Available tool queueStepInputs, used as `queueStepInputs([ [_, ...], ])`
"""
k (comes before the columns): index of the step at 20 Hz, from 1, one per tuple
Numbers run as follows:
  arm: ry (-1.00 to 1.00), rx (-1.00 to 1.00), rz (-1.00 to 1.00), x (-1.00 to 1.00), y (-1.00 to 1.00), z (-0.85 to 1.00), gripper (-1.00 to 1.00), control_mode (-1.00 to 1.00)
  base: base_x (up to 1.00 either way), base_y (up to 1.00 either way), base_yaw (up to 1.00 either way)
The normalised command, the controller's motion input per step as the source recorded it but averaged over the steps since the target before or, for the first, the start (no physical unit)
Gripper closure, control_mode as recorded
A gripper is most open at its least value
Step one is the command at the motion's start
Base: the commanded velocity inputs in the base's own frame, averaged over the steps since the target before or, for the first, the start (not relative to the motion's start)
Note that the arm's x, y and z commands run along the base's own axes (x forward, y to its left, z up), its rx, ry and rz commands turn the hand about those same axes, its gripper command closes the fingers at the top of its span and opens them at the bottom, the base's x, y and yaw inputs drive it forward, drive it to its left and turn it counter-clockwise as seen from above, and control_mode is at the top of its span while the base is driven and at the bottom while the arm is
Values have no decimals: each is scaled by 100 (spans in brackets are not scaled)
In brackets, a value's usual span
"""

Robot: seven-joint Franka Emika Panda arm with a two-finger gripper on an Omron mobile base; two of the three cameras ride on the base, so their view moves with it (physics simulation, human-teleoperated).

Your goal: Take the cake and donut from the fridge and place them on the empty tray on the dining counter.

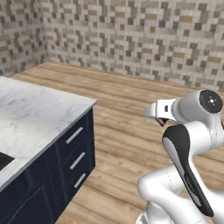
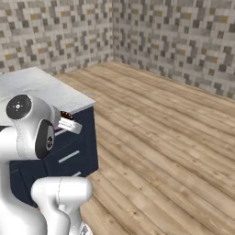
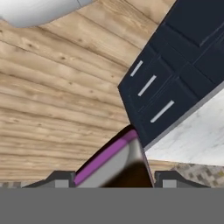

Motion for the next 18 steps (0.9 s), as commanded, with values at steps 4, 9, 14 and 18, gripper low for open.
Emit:
queueStepInputs([
  [4, 0, 0, 0, 0, 0, 0, 100, 100, 49, -56, 21],
  [9, 0, 0, 0, 0, 0, 0, 100, 100, 42, -57, 24],
  [14, 0, 0, 0, 0, 0, 0, 100, 100, 39, -60, 25],
  [18, 0, 0, 0, 0, 0, 0, 100, 100, 37, -56, 29],
])
